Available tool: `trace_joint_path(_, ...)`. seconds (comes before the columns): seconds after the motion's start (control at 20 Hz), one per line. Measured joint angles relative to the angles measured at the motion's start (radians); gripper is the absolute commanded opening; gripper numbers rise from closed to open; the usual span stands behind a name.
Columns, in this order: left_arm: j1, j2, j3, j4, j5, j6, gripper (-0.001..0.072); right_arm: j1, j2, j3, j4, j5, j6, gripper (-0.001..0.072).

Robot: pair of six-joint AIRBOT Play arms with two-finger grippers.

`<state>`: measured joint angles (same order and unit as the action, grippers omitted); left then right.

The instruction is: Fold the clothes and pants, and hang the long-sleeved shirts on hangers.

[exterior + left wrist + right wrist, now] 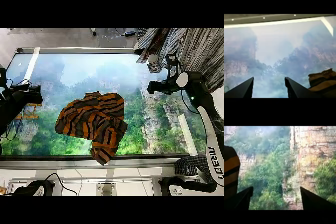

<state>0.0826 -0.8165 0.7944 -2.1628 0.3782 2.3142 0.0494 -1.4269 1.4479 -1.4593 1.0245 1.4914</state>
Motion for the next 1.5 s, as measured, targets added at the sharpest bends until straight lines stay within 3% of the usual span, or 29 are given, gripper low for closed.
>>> trace_joint_path(0.4, 0.0, -0.001, -0.003, -0.11, 0.019, 0.0, 0.0497, 0.0, 0.0, 0.0, 0.0, 0.0, 0.0, 0.0695)
trace_joint_path(1.5, -0.006, -0.049, -0.162, -0.127, 0.076, 0.0, 0.0496, 0.0, 0.0, 0.0, 0.016, -0.037, -0.001, 0.0694)
